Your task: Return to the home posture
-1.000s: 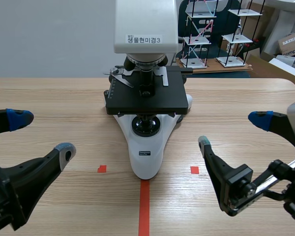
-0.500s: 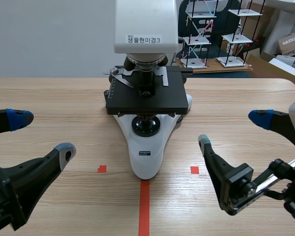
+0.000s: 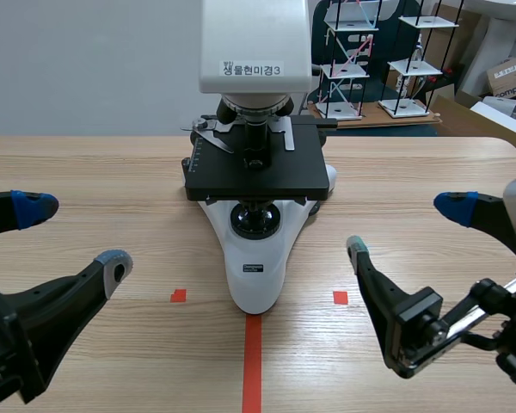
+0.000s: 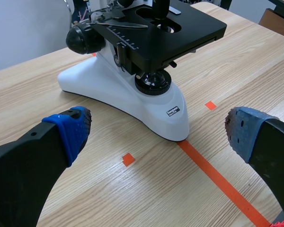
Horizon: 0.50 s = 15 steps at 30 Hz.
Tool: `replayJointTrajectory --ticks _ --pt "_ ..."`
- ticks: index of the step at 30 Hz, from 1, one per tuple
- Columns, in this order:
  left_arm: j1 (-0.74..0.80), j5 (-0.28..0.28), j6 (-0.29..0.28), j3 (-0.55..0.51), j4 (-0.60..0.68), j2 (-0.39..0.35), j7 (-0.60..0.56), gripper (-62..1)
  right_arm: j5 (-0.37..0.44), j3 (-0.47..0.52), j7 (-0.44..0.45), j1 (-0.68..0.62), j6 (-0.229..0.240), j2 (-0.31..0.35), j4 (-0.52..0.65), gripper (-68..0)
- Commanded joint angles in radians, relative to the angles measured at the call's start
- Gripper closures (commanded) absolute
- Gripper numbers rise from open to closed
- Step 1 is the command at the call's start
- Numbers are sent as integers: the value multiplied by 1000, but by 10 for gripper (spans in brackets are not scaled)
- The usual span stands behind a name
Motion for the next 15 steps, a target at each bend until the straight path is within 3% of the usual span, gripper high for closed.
replayJointTrajectory --ticks 1,15 --pt "-4 -7 -1 -3 11 5 -14 -598 -3 3 19 9 0 2 12 -576" --pt "-3 -7 -1 -3 11 5 -13 -598 -3 3 27 9 0 2 12 -576"
